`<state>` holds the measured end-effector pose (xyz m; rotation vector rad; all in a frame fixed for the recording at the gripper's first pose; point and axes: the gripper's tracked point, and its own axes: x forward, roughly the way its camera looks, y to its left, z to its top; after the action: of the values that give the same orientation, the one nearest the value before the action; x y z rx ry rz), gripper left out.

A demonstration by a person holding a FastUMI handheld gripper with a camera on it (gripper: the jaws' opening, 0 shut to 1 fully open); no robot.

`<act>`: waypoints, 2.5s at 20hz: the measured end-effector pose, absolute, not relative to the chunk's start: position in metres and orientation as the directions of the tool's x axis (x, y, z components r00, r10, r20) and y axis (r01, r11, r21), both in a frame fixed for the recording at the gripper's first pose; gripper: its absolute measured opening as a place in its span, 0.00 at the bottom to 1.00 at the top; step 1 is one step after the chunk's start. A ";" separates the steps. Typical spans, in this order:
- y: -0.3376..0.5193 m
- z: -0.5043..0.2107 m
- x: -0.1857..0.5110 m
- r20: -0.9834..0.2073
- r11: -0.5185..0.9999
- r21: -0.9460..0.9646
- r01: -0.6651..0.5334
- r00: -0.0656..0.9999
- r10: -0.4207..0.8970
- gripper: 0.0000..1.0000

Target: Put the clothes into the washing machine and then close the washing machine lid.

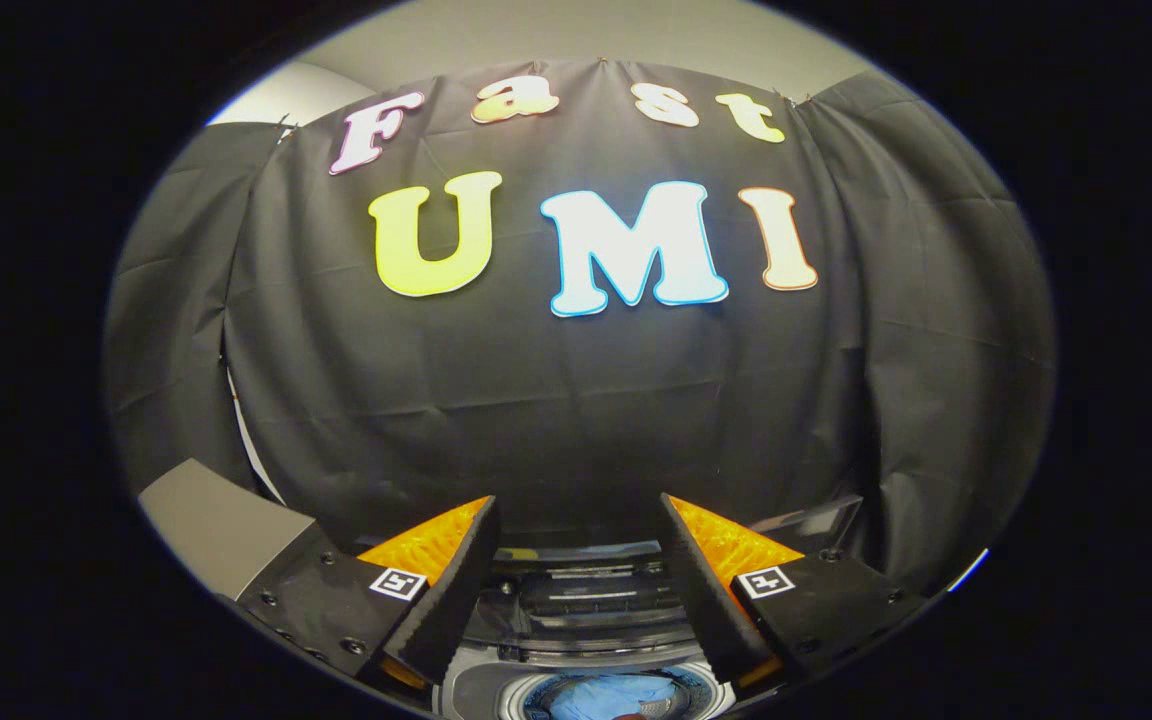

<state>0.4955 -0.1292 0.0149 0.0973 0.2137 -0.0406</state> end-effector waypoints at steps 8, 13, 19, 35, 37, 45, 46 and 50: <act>-0.137 -0.010 0.541 -0.261 0.992 0.091 0.090 0.963 -0.064 0.97; -0.134 -0.021 0.543 -0.254 0.999 0.003 0.051 0.966 -0.048 0.98; -0.135 -0.018 0.540 -0.194 0.998 0.030 0.048 0.980 -0.042 0.98; -0.133 -0.020 0.468 -0.086 0.999 0.016 0.034 0.996 -0.032 0.97; -0.133 -0.022 0.460 -0.079 0.999 0.016 0.036 0.996 -0.034 0.97; -0.132 -0.031 0.431 -0.078 0.999 0.011 0.038 0.996 -0.037 0.97; -0.132 -0.032 0.427 -0.081 0.999 0.010 0.036 0.996 -0.035 0.97; -0.132 -0.041 0.413 -0.100 0.999 0.012 0.032 0.994 -0.031 0.97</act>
<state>0.4132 -0.1322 -0.0407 0.0132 0.1004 -0.0316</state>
